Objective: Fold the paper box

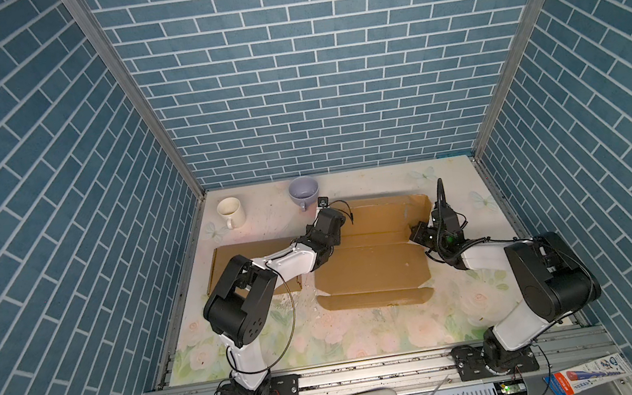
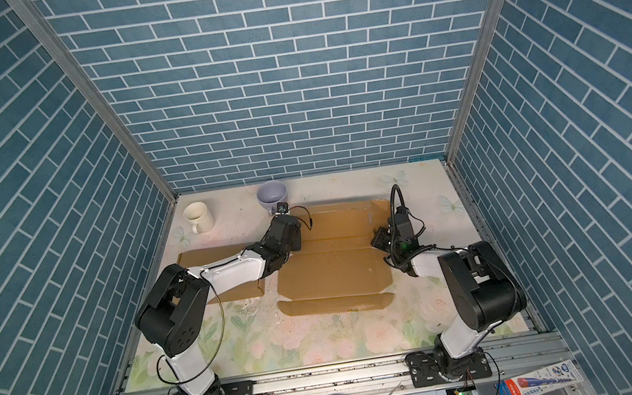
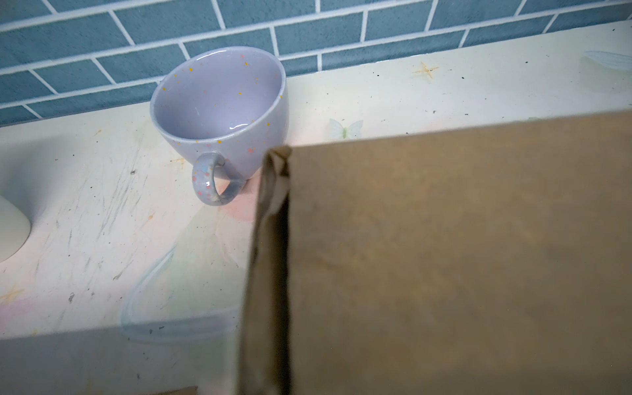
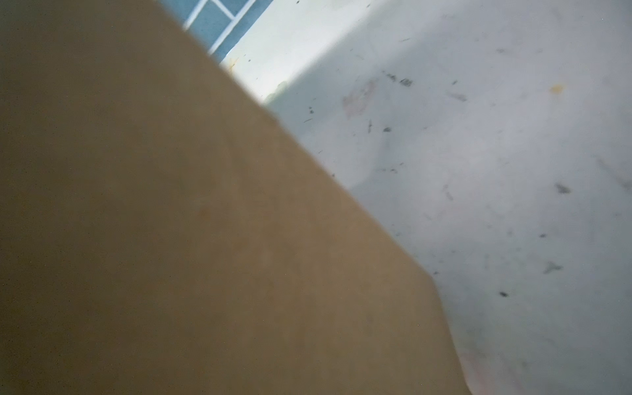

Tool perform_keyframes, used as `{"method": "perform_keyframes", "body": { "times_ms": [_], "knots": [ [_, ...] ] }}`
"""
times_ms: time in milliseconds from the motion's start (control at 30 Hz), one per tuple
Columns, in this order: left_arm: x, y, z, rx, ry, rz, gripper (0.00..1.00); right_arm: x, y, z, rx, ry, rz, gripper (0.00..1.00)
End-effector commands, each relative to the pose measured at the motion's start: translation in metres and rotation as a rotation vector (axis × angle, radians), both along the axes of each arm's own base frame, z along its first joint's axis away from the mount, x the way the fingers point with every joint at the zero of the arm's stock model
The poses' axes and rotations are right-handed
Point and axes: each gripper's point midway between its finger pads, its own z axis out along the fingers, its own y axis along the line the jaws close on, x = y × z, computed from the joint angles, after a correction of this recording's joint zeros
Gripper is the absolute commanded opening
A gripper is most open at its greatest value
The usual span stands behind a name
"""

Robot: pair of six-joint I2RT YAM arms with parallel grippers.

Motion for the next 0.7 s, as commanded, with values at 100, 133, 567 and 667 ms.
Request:
{"method": "perform_keyframes", "body": {
  "times_ms": [100, 133, 567, 667],
  "knots": [
    [-0.010, -0.002, -0.029, 0.035, 0.088, -0.032, 0.00, 0.001, 0.018, -0.016, 0.039, 0.058, 0.023, 0.00],
    [-0.010, -0.002, -0.029, 0.035, 0.088, -0.032, 0.00, 0.000, 0.018, -0.018, 0.038, 0.064, 0.025, 0.00],
    [-0.010, 0.008, -0.032, 0.031, 0.097, -0.022, 0.00, -0.021, -0.057, 0.060, -0.165, 0.003, 0.088, 0.00],
    [-0.010, 0.009, -0.033, 0.029, 0.100, -0.018, 0.00, -0.031, -0.081, 0.083, -0.261, -0.031, 0.078, 0.04]
  ]
}}
